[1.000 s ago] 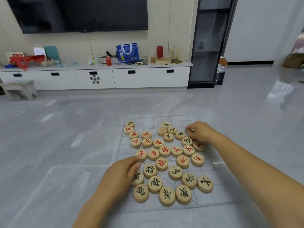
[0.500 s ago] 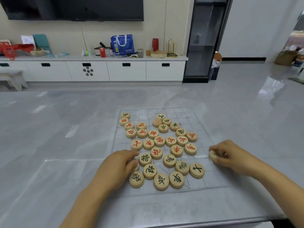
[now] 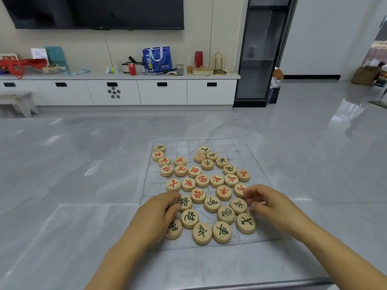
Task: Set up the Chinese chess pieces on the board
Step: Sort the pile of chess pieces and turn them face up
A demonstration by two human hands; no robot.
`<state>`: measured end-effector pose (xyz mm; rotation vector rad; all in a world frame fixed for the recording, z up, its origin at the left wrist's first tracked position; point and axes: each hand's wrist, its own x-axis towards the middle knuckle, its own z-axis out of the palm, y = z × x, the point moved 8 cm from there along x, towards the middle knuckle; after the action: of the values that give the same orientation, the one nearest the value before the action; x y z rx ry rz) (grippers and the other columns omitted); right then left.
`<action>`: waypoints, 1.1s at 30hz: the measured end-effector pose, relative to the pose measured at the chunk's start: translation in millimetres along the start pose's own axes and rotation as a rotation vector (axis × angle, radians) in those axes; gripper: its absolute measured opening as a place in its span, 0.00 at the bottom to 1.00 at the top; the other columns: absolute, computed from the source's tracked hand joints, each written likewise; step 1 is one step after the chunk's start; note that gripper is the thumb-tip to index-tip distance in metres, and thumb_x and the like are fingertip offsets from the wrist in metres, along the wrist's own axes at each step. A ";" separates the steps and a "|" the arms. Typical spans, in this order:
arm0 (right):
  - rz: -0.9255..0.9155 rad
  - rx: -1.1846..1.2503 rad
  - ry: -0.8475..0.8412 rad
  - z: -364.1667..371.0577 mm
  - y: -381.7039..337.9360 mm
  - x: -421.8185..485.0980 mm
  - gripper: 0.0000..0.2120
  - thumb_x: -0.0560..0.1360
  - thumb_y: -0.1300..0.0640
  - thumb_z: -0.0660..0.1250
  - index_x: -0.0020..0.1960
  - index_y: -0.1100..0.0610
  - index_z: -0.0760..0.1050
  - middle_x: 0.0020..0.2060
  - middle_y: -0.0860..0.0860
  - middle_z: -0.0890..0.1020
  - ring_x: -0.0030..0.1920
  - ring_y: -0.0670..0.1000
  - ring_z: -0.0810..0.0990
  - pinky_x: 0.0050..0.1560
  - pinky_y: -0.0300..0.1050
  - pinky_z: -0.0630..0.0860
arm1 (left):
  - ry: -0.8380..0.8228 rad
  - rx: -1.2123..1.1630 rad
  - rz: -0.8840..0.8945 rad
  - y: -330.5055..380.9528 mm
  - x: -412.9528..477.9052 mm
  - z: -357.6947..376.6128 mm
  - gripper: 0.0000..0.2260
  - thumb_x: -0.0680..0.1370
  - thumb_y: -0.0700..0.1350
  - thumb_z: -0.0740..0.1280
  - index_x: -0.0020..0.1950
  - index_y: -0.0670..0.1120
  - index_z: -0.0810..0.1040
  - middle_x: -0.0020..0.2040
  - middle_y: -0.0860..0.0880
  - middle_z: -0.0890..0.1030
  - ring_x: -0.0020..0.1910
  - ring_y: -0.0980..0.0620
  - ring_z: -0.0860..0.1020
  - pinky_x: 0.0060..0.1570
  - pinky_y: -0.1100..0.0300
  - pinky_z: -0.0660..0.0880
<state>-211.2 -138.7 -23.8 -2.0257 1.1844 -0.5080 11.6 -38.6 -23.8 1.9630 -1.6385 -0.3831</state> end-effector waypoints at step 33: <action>0.166 -0.444 0.022 -40.0 29.2 44.0 0.10 0.70 0.52 0.70 0.49 0.53 0.74 0.47 0.50 0.76 0.46 0.50 0.76 0.46 0.42 0.73 | -0.077 0.190 0.080 12.4 4.4 6.7 0.20 0.79 0.55 0.57 0.71 0.54 0.64 0.67 0.56 0.71 0.66 0.55 0.66 0.63 0.63 0.63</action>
<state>-231.9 -201.5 -20.4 -2.2596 1.5710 -0.1954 -1.1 -45.7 -21.6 2.0338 -1.8556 -0.2848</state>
